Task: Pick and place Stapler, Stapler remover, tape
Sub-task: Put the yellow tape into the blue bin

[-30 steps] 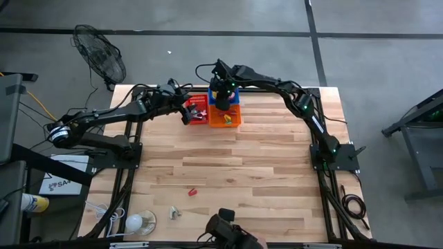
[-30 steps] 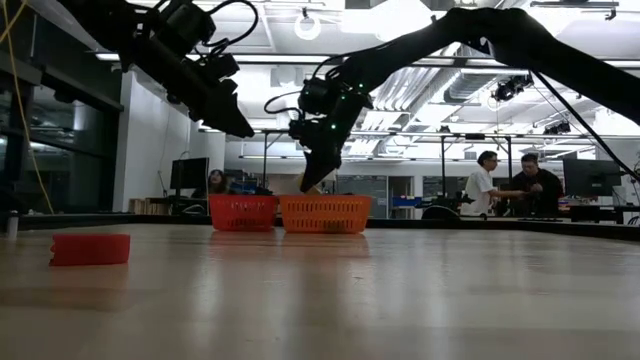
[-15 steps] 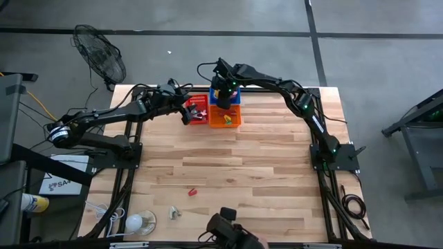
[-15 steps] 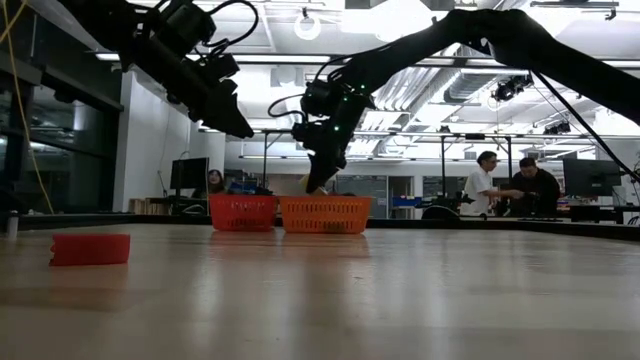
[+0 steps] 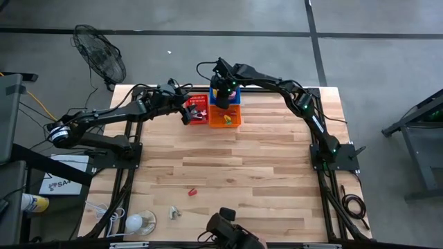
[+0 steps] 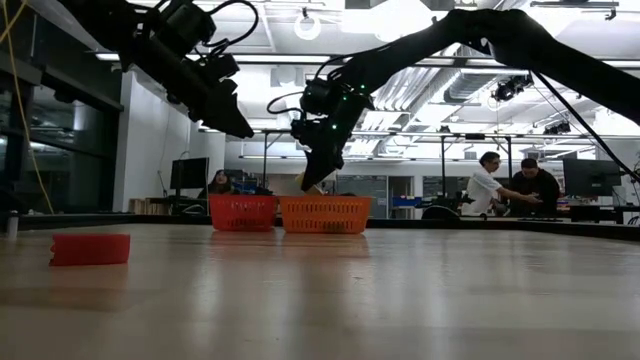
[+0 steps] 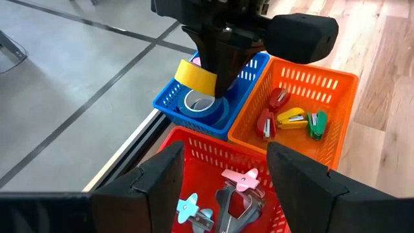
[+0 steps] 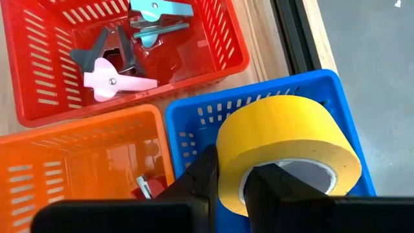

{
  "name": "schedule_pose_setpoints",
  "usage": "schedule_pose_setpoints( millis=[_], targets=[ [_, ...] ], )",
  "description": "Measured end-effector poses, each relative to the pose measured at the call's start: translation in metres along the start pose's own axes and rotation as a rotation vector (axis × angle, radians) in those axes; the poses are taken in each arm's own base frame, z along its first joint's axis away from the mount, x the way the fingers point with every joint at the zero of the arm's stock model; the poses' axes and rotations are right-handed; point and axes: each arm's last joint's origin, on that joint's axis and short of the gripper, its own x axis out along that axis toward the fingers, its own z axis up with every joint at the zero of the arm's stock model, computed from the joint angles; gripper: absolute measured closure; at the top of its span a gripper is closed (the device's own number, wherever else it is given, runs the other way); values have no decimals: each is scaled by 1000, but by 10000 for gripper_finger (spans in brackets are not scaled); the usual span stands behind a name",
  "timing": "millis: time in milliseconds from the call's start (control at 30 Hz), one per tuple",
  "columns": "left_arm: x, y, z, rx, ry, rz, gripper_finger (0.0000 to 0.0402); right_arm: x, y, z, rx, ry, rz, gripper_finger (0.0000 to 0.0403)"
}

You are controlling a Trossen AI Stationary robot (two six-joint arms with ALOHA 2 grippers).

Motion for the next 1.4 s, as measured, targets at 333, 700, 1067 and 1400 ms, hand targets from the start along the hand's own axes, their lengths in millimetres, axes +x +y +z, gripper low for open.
schedule_pose_setpoints(
  millis=[333, 700, 1067, 1400],
  targets=[
    [0, 0, 0, -3, 0, 0, 186, 0, 0, -1, 13, 12, 4, 361],
    [-3, 1, 1, -5, 5, 24, 186, -1, 1, -1, 7, 13, 4, 362],
    [-7, 2, 0, -5, 18, 35, 186, -10, 10, 4, -40, 28, -36, 362],
    [-7, 2, 0, -5, 20, 35, 186, -11, 10, 1, -47, 54, -29, 361]
  ],
)
